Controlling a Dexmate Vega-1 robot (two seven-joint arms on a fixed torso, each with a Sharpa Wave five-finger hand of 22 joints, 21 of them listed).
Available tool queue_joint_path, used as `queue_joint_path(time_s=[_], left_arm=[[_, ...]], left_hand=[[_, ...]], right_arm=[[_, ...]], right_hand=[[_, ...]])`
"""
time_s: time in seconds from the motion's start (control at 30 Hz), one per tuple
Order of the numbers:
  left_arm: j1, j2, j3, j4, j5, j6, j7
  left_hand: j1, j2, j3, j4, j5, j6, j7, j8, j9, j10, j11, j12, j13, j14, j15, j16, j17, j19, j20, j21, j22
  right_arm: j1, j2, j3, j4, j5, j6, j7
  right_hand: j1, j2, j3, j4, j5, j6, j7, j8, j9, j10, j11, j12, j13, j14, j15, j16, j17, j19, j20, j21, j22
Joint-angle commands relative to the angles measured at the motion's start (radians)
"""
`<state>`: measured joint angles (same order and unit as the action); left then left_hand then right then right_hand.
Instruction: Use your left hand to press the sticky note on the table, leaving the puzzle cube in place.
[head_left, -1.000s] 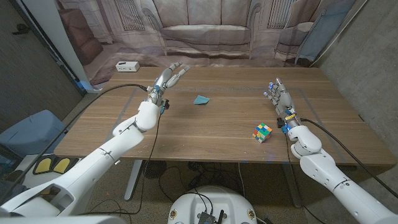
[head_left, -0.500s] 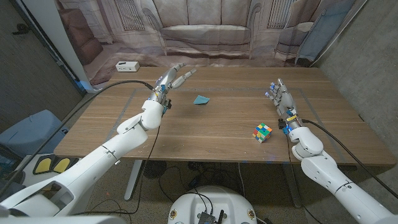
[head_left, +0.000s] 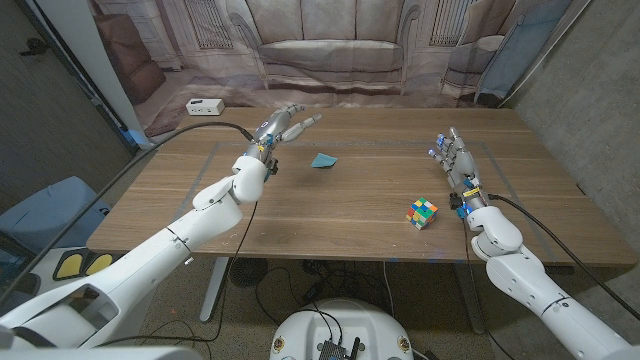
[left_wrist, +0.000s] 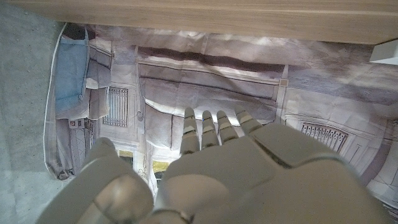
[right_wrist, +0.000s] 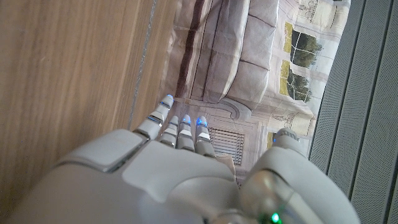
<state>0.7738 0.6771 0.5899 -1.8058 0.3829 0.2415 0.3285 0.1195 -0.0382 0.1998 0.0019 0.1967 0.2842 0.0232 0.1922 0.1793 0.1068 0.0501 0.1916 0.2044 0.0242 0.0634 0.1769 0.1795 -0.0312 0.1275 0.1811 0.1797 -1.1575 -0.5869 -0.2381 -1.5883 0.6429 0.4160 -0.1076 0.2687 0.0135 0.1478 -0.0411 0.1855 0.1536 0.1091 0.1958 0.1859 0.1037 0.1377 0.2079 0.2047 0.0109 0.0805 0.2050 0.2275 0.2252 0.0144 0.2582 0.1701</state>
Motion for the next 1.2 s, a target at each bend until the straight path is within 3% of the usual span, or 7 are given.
queue_joint_path(time_s=[0.03,0.13,0.23,0.67,0.83,1.07,1.2], left_arm=[[-0.049,0.008,0.057,-0.044,0.079,0.161,-0.079],[-0.065,0.008,0.070,-0.050,0.089,0.187,-0.105],[-0.081,0.009,0.085,-0.050,0.105,0.202,-0.121],[-0.159,0.006,0.182,-0.052,0.227,0.323,-0.240],[-0.193,0.010,0.216,-0.055,0.263,0.357,-0.319],[-0.221,0.001,0.247,-0.035,0.306,0.371,-0.357],[-0.241,0.000,0.264,-0.029,0.334,0.376,-0.391]], left_hand=[[-0.027,-0.006,-0.015,0.007,0.008,0.035,0.000,0.011,0.002,-0.023,-0.010,-0.002,0.000,-0.033,-0.001,-0.005,0.004,-0.037,0.020,-0.003,0.003],[-0.040,-0.011,-0.025,0.012,0.012,0.053,0.006,0.012,0.001,-0.047,-0.021,-0.002,-0.001,-0.049,0.000,-0.002,0.004,-0.042,0.065,0.004,0.003],[-0.045,-0.013,-0.030,0.014,0.013,0.060,0.005,0.012,0.001,-0.060,-0.023,-0.002,-0.002,-0.064,0.004,-0.003,0.004,-0.059,0.074,0.000,0.003],[-0.072,-0.030,-0.059,0.026,0.027,0.082,-0.004,0.006,0.000,-0.158,-0.035,-0.010,-0.003,-0.142,0.010,-0.006,0.005,-0.113,0.056,0.001,0.004],[-0.087,-0.038,-0.089,0.042,0.043,0.062,-0.012,-0.007,0.000,-0.243,-0.022,-0.008,-0.004,-0.274,0.015,-0.007,0.006,-0.196,0.058,-0.001,0.006],[-0.093,-0.042,-0.107,0.052,0.052,0.069,-0.011,-0.002,0.000,-0.300,-0.023,-0.009,-0.004,-0.325,0.015,-0.004,0.007,-0.254,0.048,-0.004,0.007],[-0.097,-0.045,-0.121,0.060,0.060,0.075,-0.011,-0.001,0.000,-0.325,-0.024,-0.004,-0.004,-0.354,0.015,-0.001,0.008,-0.326,0.032,-0.012,0.008]], right_arm=[[-0.020,-0.003,0.011,-0.008,0.001,0.008,-0.004],[-0.023,-0.002,0.013,-0.008,0.001,0.008,-0.006],[-0.026,0.000,0.015,-0.008,0.005,0.009,-0.007],[-0.032,0.002,0.020,-0.001,0.012,0.016,-0.002],[-0.034,0.002,0.022,-0.001,0.012,0.018,0.000],[-0.039,0.003,0.024,0.000,0.014,0.021,-0.002],[-0.040,0.004,0.024,-0.001,0.012,0.022,-0.003]], right_hand=[[0.000,0.007,0.001,-0.008,0.006,0.000,0.001,0.003,0.003,0.000,0.001,0.002,0.000,0.004,0.003,0.003,0.002,0.007,0.002,-0.006,0.001],[-0.001,0.007,0.001,-0.008,0.006,-0.001,0.001,0.002,0.003,0.000,0.001,0.002,0.000,0.004,0.004,0.003,0.002,0.007,0.002,-0.007,0.001],[-0.001,0.008,0.001,-0.008,0.006,0.000,0.001,0.002,0.003,0.001,0.000,0.002,0.000,0.004,0.005,0.003,0.002,0.007,0.003,-0.008,0.001],[-0.002,0.009,0.000,-0.009,0.006,0.001,-0.003,0.003,0.003,0.002,0.000,0.002,-0.001,0.005,0.005,0.003,0.000,0.009,0.003,-0.011,0.001],[-0.003,0.009,0.000,-0.010,0.006,0.002,-0.003,0.003,0.003,0.002,0.001,0.001,-0.001,0.004,0.005,0.003,0.000,0.009,0.004,-0.013,0.002],[-0.003,0.010,-0.001,-0.010,0.006,0.002,-0.004,0.002,0.003,0.002,0.000,0.001,-0.001,0.004,0.005,0.003,-0.001,0.011,0.003,-0.015,0.002],[-0.004,0.010,-0.001,-0.011,0.006,0.002,-0.004,0.002,0.003,0.003,0.000,0.001,-0.001,0.004,0.005,0.003,-0.002,0.011,0.003,-0.016,0.002]])
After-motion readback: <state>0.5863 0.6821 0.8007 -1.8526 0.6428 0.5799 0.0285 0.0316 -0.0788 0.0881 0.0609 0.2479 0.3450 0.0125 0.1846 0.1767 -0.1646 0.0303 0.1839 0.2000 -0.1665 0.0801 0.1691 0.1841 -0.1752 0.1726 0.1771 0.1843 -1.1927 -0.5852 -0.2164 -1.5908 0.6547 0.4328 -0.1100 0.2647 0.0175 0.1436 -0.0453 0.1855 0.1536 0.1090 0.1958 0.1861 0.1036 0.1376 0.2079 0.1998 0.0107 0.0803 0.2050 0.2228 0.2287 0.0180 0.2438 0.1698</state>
